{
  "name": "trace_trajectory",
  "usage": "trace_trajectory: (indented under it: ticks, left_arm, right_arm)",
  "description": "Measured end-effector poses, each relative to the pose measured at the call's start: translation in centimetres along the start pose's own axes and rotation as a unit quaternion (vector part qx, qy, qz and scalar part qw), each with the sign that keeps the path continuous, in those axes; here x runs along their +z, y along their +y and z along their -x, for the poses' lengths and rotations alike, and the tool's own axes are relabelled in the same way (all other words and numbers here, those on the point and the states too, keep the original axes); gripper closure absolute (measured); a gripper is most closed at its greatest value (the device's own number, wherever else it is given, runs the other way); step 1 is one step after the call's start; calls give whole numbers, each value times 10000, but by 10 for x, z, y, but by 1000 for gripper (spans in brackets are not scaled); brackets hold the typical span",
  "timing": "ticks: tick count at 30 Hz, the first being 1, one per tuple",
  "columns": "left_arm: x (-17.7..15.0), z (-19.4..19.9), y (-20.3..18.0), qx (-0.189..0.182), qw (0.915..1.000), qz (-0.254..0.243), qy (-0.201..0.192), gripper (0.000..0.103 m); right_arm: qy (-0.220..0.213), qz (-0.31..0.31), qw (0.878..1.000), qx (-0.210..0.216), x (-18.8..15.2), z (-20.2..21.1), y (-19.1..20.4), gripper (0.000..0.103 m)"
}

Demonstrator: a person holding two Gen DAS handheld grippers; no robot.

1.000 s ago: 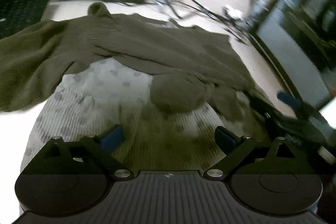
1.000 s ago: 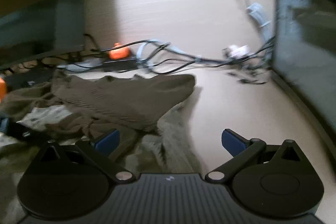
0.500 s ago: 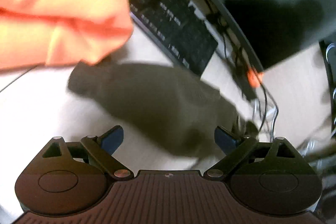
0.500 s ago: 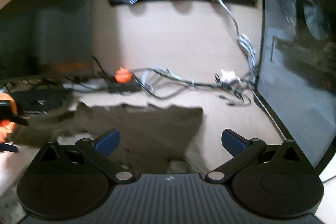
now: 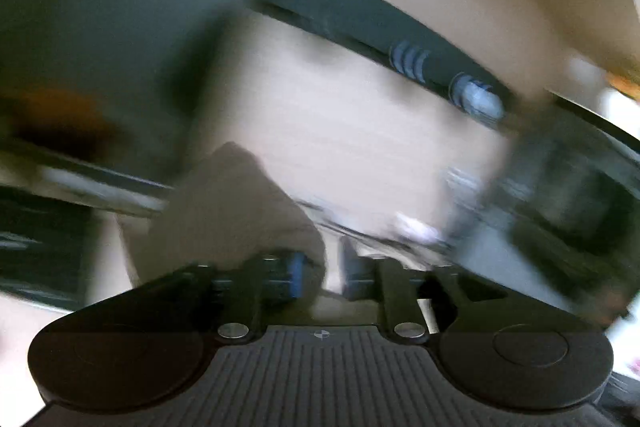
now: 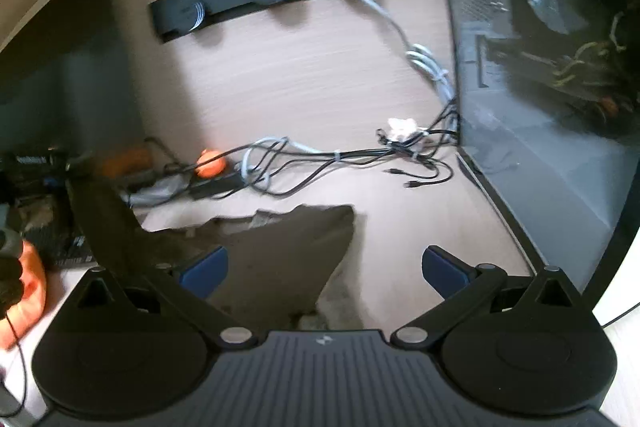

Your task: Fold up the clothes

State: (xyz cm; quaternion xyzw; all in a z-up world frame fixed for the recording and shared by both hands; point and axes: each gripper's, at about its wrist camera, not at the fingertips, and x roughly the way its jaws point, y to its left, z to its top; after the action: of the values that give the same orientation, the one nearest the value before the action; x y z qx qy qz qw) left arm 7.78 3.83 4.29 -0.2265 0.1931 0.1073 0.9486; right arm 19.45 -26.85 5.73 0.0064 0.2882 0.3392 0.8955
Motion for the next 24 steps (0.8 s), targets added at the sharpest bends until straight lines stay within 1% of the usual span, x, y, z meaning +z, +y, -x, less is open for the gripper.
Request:
trace_trajectory:
  ticks: [1, 2, 3, 4, 6, 8, 10, 11, 13, 15, 17, 19, 20, 21, 22, 23, 24]
  left_arm:
    - [-4, -10, -15, -308, 9991, -184, 233, 39]
    - [-13, -16, -27, -367, 9974, -469, 410, 28]
    - [-26, -21, -38, -303, 9941, -892, 546, 26]
    - [-39, -26, -48, -238, 9888, -1305, 679, 24]
    - [-61, -35, -57, -51, 9772, -1880, 986, 22]
    - [-79, -45, -61, 92, 9664, -2214, 1302, 22]
    - [-92, -54, -63, 273, 9563, -2512, 1473, 21]
    - [-96, -57, -64, 340, 9521, -2645, 1494, 21]
    - [-101, -70, -69, 535, 9422, -2964, 1471, 21]
    - [-107, -74, -75, 614, 9351, -3172, 1459, 21]
    - [-112, -82, -80, 645, 9318, -3249, 1487, 22]
    - [-112, -93, -84, 642, 9302, -3267, 1547, 23]
    - [-111, -98, -84, 634, 9295, -3274, 1575, 24]
    - [-112, -102, -84, 619, 9288, -3284, 1604, 25]
    - [-112, -107, -84, 606, 9280, -3295, 1631, 33]
    - [-113, -110, -84, 622, 9266, -3330, 1631, 49]
    - [-113, -113, -83, 664, 9228, -3432, 1619, 58]
  right_arm:
    - [21, -64, 10000, -3, 2, -4, -3, 0]
    - [47, -129, 9999, 2, 4, -7, -7, 0]
    - [108, -206, 9997, 60, 5, -11, -10, 0]
    - [185, -280, 9993, 141, 5, -15, -12, 0]
    - [395, -401, 9978, 354, 4, -25, -15, 0]
    - [592, -430, 9958, 544, 3, -37, -15, 0]
    - [766, -422, 9934, 739, 3, -50, -11, 0]
    - [835, -431, 9917, 875, 5, -57, -8, 0]
    - [966, -460, 9867, 1226, 9, -72, -3, 0]
    - [1142, -494, 9779, 1679, 14, -95, 2, 0]
    - [1349, -568, 9702, 1931, 15, -123, 2, 0]
    - [1650, -743, 9632, 1985, 13, -151, 0, 0]
    - [1856, -942, 9575, 1994, 11, -166, -4, 0]
    - [2091, -1211, 9486, 2045, 8, -179, -8, 0]
    - [2313, -1500, 9362, 2183, 5, -191, -13, 0]
    - [2532, -1845, 9180, 2432, 1, -201, -17, 0]
    - [2605, -2110, 9017, 2729, 1, -205, -20, 0]
